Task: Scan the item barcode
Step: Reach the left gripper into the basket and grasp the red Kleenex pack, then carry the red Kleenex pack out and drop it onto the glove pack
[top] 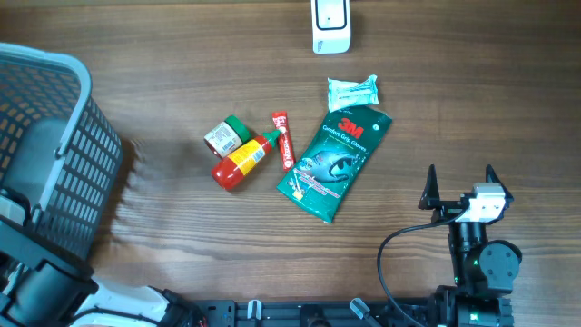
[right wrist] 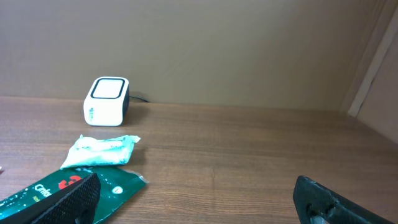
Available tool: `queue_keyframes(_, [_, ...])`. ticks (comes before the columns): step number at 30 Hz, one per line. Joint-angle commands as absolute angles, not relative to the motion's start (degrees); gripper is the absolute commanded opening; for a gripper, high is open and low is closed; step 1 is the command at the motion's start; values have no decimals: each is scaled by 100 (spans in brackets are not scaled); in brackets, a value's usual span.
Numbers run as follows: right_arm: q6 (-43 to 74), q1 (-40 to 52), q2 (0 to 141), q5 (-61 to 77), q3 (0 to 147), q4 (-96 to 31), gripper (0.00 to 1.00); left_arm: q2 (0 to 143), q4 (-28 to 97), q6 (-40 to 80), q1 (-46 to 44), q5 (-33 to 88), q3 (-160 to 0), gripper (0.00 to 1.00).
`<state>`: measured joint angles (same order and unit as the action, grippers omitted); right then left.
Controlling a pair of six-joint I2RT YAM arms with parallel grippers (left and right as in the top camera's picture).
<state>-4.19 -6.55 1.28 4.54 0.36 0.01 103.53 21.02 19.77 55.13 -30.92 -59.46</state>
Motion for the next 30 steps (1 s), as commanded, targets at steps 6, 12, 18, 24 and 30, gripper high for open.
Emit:
queue_keyframes(6, [-451, -661, 93, 513, 32, 16, 99, 8615, 2165, 1994, 4960, -2980, -5913, 4])
queue_keyframes(12, [-451, -661, 93, 513, 32, 16, 100, 6643, 2272, 1992, 3680, -2982, -5913, 4])
queue_keyframes(18, [-449, -661, 93, 513, 32, 16, 100, 4550, 2458, 1964, 2023, -2980, -5913, 4])
queue_keyframes(24, [-449, -661, 93, 513, 32, 16, 100, 3769, 3308, 1081, 928, -1308, -5913, 4])
queue_keyframes(30, [-451, -661, 93, 513, 32, 16, 100, 3972, 4156, -2447, 360, 2322, -5913, 4])
